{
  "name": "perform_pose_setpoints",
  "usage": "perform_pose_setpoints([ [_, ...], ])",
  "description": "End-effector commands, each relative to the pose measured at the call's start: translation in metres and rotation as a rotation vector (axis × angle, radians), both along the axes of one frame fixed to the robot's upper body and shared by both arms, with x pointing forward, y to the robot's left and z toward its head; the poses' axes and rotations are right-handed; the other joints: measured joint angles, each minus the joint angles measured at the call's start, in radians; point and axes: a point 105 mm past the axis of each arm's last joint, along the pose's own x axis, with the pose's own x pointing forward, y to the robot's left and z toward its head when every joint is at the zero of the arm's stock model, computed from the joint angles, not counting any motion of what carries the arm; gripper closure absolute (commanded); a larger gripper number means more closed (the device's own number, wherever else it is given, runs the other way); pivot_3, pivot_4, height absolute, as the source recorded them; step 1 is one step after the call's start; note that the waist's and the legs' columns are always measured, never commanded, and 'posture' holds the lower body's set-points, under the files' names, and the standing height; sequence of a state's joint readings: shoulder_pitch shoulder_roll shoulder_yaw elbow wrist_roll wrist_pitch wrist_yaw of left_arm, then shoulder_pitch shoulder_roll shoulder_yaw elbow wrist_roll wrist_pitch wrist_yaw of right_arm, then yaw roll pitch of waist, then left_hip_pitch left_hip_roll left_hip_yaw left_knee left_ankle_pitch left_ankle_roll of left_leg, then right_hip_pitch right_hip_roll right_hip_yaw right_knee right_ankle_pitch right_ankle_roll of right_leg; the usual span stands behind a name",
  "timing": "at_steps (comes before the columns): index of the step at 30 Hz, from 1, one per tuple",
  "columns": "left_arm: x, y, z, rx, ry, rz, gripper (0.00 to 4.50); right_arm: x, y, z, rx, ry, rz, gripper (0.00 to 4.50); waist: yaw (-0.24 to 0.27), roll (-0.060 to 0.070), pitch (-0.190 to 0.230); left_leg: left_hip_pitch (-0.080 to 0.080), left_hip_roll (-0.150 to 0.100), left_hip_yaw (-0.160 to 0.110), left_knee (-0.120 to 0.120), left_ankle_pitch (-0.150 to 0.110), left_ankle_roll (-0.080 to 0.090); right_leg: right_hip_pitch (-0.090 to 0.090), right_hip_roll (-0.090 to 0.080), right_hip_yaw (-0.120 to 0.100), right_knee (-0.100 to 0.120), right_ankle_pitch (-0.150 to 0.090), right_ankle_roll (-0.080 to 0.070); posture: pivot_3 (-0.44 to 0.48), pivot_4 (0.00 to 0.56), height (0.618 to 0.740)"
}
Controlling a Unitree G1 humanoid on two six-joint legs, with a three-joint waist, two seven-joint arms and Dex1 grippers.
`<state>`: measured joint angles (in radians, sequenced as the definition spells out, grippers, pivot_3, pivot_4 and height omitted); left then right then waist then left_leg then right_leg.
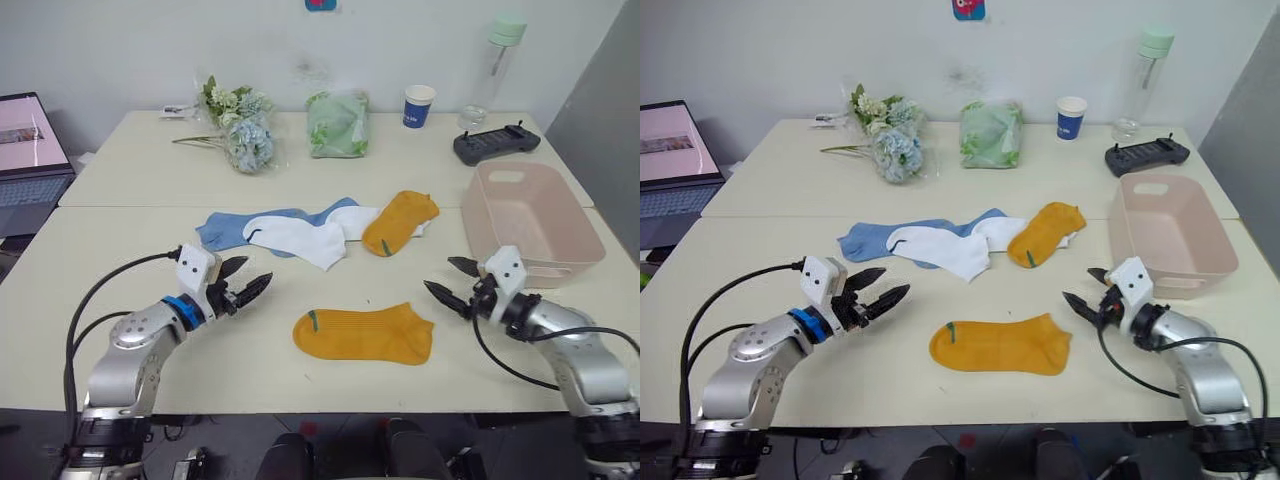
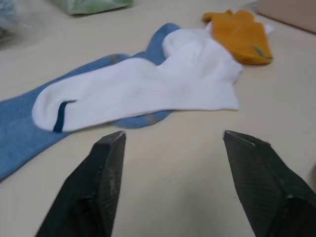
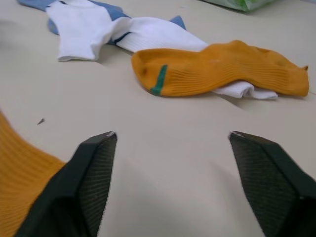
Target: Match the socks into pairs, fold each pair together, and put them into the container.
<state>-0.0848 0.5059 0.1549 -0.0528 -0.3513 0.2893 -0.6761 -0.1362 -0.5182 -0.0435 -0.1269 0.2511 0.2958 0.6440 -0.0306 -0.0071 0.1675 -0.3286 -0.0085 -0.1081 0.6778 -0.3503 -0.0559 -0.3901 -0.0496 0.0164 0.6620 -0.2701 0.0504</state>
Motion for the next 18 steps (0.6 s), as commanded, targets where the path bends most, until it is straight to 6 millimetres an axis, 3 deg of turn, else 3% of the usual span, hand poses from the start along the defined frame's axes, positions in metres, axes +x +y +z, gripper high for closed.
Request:
perform_pose_setpoints([
  [1,-0.001,0.004,0.001,0.015,-0.038,0.047,0.03,0.01,-0.006,0.01,-0.013,-0.071,-0.066,0.0,0.001,0.0,0.0,0.0,0.0,0.0,0.0,0.0,0.0,0.0,0.0,0.0,0.0,0.0,0.0,0.0,0.15,0.74],
  [7,-0.002,-0.004,0.012,0.018,-0.067,0.012,0.03,0.012,0.007,0.014,-0.041,-0.092,-0.016,0.0,0.003,0.0,0.0,-0.001,0.0,0.0,0.0,0.0,0.0,0.0,0.0,-0.002,0.0,0.0,0.0,0.0,0.15,0.74],
  [13,-0.009,-0.057,0.054,0.001,-0.107,-0.27,0.03,0.029,0.041,0.028,-0.083,-0.133,0.051,0.0,0.0,0.0,0.0,0.0,0.0,0.0,0.0,0.0,0.0,0.0,0.0,-0.002,0.001,0.0,0.0,0.0,0.15,0.74],
  [18,-0.014,-0.08,0.074,-0.017,-0.122,-0.376,0.03,0.041,0.058,0.022,-0.153,-0.1,0.097,0.0,0.0,0.0,0.0,-0.001,0.0,0.0,0.0,0.0,-0.001,0.0,0.0,-0.001,-0.001,0.0,0.0,0.0,0.15,0.74],
])
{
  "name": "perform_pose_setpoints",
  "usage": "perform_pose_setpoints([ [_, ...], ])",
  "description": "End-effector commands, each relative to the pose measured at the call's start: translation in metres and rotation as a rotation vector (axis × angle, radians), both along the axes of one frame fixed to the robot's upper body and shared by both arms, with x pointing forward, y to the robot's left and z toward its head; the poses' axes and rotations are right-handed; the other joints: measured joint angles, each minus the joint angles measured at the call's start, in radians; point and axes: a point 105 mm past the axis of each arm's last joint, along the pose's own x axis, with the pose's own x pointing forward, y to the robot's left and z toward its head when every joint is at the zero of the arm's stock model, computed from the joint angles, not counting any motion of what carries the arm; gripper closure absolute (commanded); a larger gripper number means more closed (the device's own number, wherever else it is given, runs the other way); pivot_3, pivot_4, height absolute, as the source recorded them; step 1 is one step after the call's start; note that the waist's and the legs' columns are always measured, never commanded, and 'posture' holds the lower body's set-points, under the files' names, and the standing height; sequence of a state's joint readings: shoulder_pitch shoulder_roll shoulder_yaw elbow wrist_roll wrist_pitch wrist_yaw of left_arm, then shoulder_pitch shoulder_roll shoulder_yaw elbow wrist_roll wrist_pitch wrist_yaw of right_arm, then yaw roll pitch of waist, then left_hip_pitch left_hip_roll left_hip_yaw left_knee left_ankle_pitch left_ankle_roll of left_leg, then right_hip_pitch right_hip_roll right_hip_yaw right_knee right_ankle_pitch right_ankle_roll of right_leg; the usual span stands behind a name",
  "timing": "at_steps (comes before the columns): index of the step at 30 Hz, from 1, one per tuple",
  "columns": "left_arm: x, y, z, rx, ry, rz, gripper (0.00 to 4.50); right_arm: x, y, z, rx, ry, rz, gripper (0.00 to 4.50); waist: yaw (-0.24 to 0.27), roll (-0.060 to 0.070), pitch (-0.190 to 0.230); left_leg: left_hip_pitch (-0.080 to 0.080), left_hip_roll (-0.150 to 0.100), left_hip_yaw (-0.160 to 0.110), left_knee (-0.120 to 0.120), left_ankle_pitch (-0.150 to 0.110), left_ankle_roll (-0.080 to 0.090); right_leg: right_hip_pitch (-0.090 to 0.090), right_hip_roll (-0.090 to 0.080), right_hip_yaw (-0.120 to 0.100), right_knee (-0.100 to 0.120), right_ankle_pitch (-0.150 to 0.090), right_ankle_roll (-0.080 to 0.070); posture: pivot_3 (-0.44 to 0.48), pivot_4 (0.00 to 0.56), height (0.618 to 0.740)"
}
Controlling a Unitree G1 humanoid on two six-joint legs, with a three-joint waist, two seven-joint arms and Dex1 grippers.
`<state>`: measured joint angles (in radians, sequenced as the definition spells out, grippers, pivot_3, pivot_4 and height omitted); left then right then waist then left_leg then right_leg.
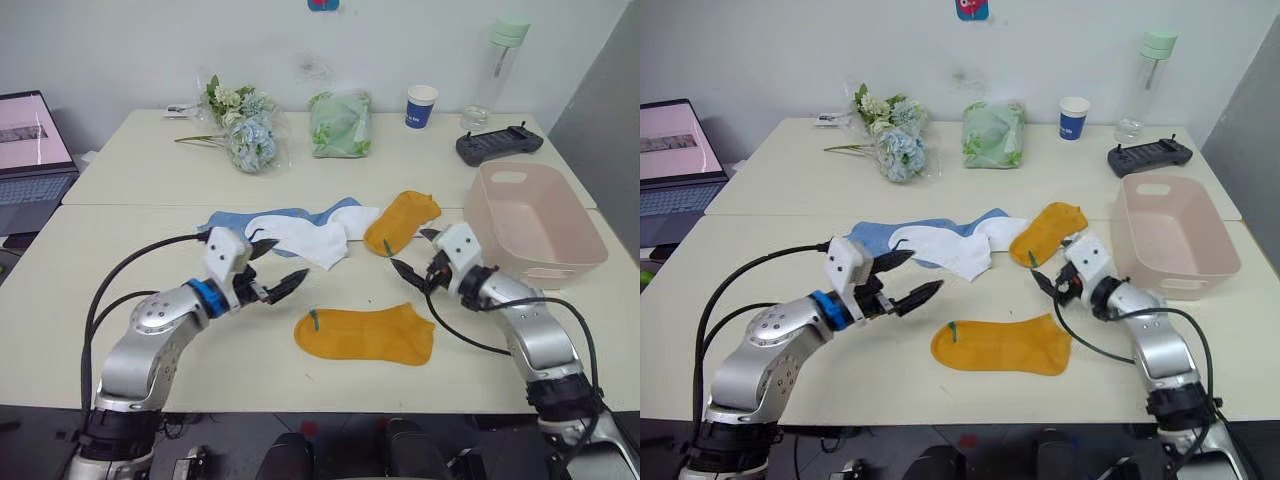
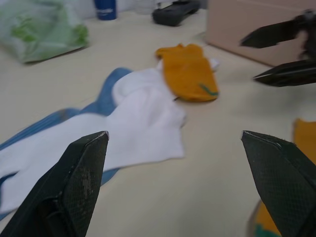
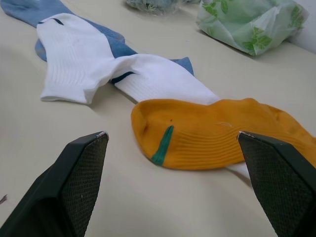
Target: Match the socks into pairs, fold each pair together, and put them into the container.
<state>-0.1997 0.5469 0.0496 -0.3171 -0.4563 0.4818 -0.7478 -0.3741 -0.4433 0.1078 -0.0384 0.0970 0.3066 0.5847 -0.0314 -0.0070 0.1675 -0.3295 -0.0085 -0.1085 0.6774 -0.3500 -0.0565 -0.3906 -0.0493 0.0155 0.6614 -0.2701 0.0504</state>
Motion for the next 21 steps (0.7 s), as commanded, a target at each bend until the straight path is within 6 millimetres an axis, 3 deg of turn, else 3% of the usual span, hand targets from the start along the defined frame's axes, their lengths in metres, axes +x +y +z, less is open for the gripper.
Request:
perform_pose_setpoints([
  [1,-0.003,-0.014,0.021,-0.011,-0.045,-0.063,0.03,0.008,0.014,-0.002,-0.067,0.007,0.042,0.0,0.0,0.0,0.0,-0.001,0.0,0.0,0.0,0.0,0.0,0.0,0.0,0.0,-0.001,0.0,0.0,0.0,0.15,0.74],
  [5,0.001,-0.017,0.028,-0.023,-0.052,-0.062,0.03,0.017,0.037,-0.003,-0.117,0.012,0.097,0.0,-0.002,0.0,0.0,-0.001,0.0,0.0,0.0,0.0,0.0,-0.001,0.0,0.0,0.0,0.0,0.0,0.0,0.15,0.74],
  [10,0.006,-0.015,0.032,-0.041,-0.061,-0.037,0.03,0.027,0.05,-0.008,-0.179,0.021,0.115,0.0,-0.002,0.0,0.0,-0.002,0.0,0.0,-0.001,0.0,0.0,-0.003,0.0,0.0,0.0,0.0,0.0,0.0,0.15,0.74],
  [13,0.004,-0.01,0.031,-0.034,-0.062,-0.019,0.0,0.037,0.045,-0.014,-0.22,0.033,0.077,0.64,-0.001,0.0,0.0,-0.003,0.0,0.0,-0.001,0.0,0.0,-0.005,0.0,0.001,0.0,0.0,0.0,0.0,0.15,0.74],
  [21,0.0,-0.006,0.024,-0.032,-0.057,0.01,0.0,0.052,0.037,-0.012,-0.183,0.021,0.01,3.43,-0.001,0.0,0.0,-0.003,0.0,0.001,-0.001,0.0,-0.001,-0.005,0.0,0.001,0.0,0.0,0.0,0.0,0.15,0.74],
])
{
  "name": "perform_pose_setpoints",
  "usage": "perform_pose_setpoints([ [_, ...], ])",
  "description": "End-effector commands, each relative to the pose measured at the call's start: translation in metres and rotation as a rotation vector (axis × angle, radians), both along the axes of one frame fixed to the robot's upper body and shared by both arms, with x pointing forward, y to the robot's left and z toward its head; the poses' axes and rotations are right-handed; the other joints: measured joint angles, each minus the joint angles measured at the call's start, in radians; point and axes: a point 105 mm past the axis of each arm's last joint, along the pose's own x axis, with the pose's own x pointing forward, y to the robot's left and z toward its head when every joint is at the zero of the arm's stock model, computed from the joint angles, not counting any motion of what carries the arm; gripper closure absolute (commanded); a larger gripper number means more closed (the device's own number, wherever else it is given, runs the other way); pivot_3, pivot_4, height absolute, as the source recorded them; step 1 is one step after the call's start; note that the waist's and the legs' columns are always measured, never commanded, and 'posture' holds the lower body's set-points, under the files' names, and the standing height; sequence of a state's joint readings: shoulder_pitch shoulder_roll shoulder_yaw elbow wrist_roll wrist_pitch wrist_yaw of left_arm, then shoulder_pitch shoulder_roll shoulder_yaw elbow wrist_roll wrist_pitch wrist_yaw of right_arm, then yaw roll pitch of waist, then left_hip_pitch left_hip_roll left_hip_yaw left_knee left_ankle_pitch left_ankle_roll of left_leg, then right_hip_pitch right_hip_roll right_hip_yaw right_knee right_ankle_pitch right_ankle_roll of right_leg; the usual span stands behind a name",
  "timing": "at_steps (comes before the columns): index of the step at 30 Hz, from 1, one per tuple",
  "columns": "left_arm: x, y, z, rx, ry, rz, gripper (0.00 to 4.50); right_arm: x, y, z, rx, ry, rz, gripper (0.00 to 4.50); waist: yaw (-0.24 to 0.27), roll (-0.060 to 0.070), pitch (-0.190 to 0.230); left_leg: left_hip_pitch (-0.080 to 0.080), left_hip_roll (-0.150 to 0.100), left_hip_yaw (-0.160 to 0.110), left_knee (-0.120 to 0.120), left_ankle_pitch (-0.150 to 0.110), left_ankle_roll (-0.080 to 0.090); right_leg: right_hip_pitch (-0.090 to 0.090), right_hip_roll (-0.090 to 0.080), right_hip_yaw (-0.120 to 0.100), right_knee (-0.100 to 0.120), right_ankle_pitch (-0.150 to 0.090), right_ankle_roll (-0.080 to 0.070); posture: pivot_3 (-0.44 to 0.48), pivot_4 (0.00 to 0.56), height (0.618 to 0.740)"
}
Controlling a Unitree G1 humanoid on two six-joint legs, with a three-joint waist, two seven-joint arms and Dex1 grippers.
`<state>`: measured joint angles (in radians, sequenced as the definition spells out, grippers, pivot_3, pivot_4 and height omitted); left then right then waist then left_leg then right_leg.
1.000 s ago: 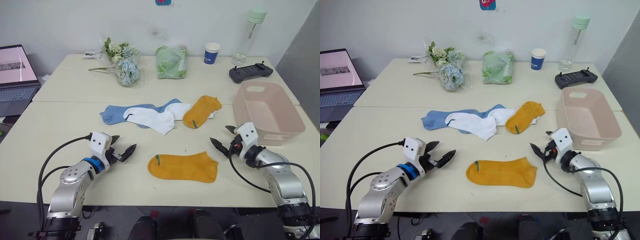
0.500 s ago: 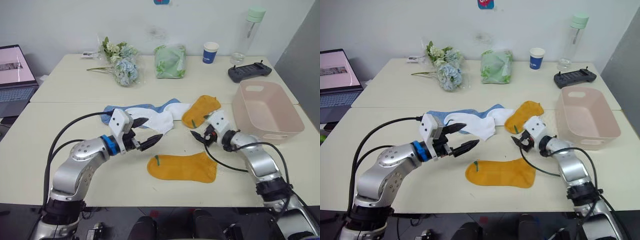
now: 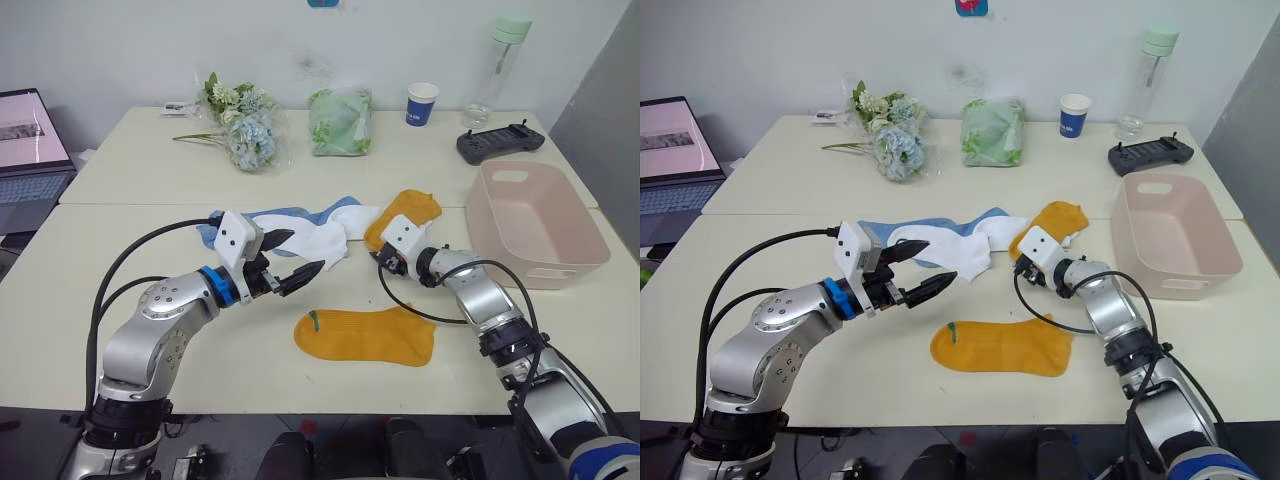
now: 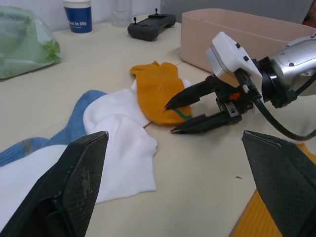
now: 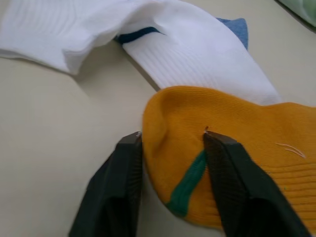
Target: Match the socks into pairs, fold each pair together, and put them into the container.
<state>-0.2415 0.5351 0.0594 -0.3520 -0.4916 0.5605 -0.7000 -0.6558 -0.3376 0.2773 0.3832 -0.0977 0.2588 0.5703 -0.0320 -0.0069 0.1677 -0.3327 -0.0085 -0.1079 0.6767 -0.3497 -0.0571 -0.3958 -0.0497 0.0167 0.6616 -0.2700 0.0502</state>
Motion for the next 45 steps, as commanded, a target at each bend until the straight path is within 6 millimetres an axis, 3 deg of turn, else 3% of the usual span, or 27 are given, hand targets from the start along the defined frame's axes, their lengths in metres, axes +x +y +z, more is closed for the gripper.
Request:
perform_pose_setpoints([
  [1,-0.004,-0.001,0.012,-0.002,-0.062,-0.004,0.0,0.007,0.0,0.017,0.032,-0.062,-0.008,3.78,0.0,0.0,0.0,0.0,0.0,0.0,0.0,0.0,0.0,0.0,0.0,0.0,0.0,0.0,0.0,0.0,0.15,0.74],
  [3,-0.003,0.0,0.013,0.0,-0.062,-0.003,0.0,0.005,0.002,0.02,0.038,-0.059,0.011,4.47,0.0,0.0,0.0,0.0,0.0,0.0,0.0,0.0,0.0,0.0,0.0,0.0,0.0,0.0,0.0,0.0,0.15,0.74],
  [8,-0.003,-0.002,0.01,0.049,-0.078,-0.031,0.0,-0.007,0.005,0.026,0.061,-0.038,0.095,4.47,0.0,0.0,0.0,0.0,0.0,0.0,0.0,0.0,0.0,0.0,0.0,0.0,0.0,0.0,0.0,0.0,0.15,0.74],
  [16,-0.008,-0.002,0.001,0.235,-0.159,-0.142,0.0,-0.057,0.013,0.053,0.037,0.008,0.316,4.47,0.001,0.0,0.0,-0.012,0.0,-0.001,0.001,0.0,0.0,-0.012,0.0,-0.001,0.001,0.0,0.0,0.0,0.15,0.74],
  [22,-0.019,-0.021,-0.004,0.398,-0.289,-0.326,0.0,-0.094,0.015,0.047,-0.036,0.088,0.424,4.47,0.003,0.0,0.0,-0.013,-0.001,-0.001,0.001,0.0,0.0,-0.012,-0.001,-0.001,0.0,0.0,0.0,0.0,0.15,0.74],
  [36,-0.016,-0.046,-0.02,0.536,-0.402,-0.491,0.0,-0.112,0.03,0.048,-0.035,0.104,0.487,4.47,0.002,0.0,0.0,-0.014,-0.001,0.0,0.001,0.0,0.0,-0.012,0.0,-0.003,0.0,0.0,0.0,0.0,0.15,0.74],
  [45,-0.014,-0.04,-0.019,0.532,-0.401,-0.472,0.0,-0.135,0.019,0.049,-0.019,0.184,0.563,4.47,0.002,0.0,0.0,-0.014,-0.001,0.0,0.002,0.0,0.001,-0.012,0.0,-0.003,0.001,0.0,0.0,0.0,0.15,0.74],
])
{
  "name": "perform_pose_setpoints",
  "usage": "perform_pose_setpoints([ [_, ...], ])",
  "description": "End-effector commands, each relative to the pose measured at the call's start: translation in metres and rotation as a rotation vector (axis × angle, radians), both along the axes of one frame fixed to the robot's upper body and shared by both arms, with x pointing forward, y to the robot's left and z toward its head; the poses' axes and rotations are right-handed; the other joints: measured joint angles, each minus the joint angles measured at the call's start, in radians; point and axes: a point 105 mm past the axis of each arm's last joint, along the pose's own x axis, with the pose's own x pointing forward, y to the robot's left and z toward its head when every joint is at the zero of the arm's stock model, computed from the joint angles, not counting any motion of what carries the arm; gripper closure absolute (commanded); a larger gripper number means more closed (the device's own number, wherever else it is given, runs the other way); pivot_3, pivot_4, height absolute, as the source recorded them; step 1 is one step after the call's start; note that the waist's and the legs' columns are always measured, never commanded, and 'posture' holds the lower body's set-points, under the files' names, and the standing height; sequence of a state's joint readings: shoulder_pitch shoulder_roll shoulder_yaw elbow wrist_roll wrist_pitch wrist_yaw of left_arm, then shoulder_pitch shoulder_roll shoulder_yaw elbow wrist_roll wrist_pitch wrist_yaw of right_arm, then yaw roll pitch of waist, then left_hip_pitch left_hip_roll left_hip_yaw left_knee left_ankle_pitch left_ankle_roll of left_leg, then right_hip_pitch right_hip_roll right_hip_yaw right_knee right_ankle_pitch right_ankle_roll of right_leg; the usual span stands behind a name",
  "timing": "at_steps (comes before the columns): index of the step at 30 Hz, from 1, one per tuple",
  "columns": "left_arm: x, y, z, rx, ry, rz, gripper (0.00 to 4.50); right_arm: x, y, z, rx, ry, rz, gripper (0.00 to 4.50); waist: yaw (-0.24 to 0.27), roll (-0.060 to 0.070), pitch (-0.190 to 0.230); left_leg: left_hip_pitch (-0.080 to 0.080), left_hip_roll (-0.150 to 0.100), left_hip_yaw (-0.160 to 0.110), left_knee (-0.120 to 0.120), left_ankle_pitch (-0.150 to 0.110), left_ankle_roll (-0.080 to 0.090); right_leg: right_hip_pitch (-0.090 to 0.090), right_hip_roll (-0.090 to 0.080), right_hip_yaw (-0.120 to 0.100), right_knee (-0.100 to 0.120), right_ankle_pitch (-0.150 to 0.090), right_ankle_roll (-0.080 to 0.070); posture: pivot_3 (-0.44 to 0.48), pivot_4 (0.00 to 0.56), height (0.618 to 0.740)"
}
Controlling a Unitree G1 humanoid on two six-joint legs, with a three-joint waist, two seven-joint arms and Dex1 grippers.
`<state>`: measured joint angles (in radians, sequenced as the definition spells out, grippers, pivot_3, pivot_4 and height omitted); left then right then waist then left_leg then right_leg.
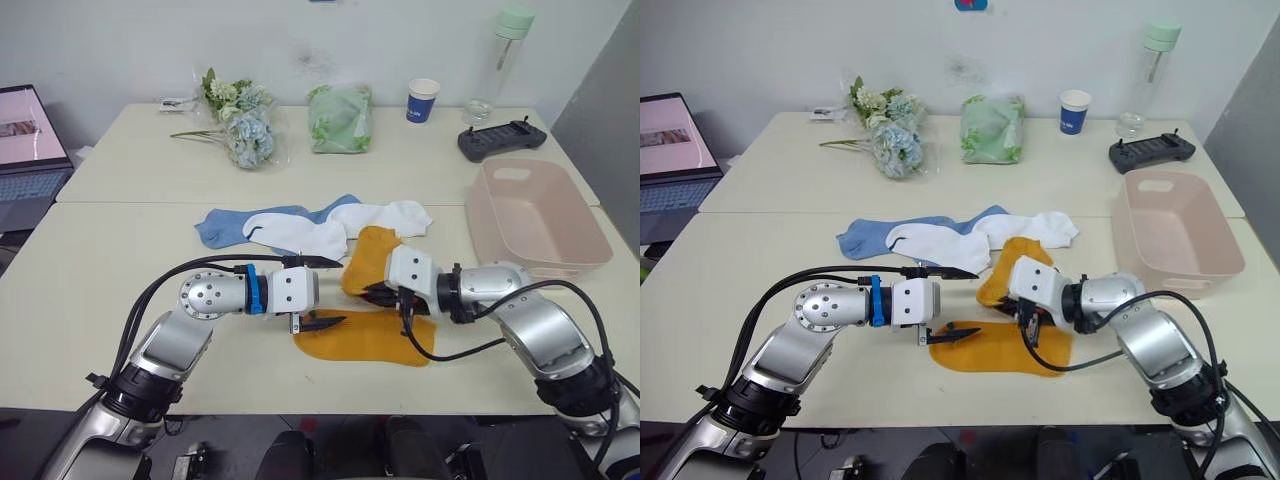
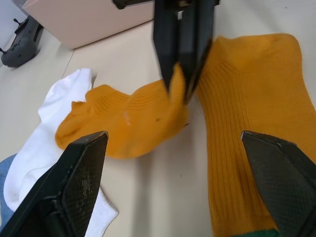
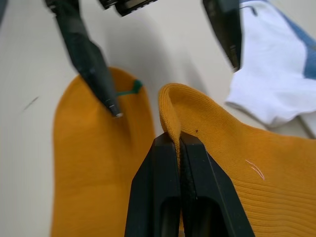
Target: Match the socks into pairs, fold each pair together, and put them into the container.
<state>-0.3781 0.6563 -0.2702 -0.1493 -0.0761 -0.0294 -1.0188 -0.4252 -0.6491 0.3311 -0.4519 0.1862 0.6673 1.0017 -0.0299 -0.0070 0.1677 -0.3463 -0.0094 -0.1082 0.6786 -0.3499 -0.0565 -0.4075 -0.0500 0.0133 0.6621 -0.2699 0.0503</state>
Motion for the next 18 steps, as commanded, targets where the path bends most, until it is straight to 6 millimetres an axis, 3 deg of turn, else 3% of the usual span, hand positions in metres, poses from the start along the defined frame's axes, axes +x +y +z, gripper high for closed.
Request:
perform_pose_setpoints([
  [1,0.0,0.0,0.012,-0.044,-0.034,-0.006,0.0,-0.003,-0.001,0.017,0.046,-0.031,0.014,4.47,0.0,0.0,0.0,0.0,0.0,0.0,0.0,0.0,0.0,0.0,0.0,0.0,0.0,0.0,0.0,0.0,0.15,0.74],
  [6,-0.005,-0.009,0.012,-0.045,-0.038,-0.046,0.0,0.001,0.003,0.019,0.083,-0.022,-0.007,4.47,0.0,0.0,0.0,0.001,0.0,0.0,0.001,0.0,0.0,0.001,0.0,0.0,0.001,0.0,0.0,0.0,0.15,0.74],
  [13,-0.002,0.001,0.004,-0.002,-0.02,-0.013,0.0,-0.003,0.001,0.018,0.069,-0.017,0.01,4.47,0.0,0.0,0.0,0.0,0.0,0.0,0.001,0.0,0.0,0.001,0.0,0.0,0.001,0.0,0.0,0.0,0.15,0.74],
  [18,-0.002,-0.006,0.009,-0.045,-0.028,-0.015,0.0,-0.006,-0.002,0.018,0.075,0.012,0.015,4.47,0.0,0.0,0.0,0.0,0.0,0.0,0.001,0.0,0.0,0.001,0.0,0.0,0.001,0.0,0.0,0.0,0.15,0.74],
])
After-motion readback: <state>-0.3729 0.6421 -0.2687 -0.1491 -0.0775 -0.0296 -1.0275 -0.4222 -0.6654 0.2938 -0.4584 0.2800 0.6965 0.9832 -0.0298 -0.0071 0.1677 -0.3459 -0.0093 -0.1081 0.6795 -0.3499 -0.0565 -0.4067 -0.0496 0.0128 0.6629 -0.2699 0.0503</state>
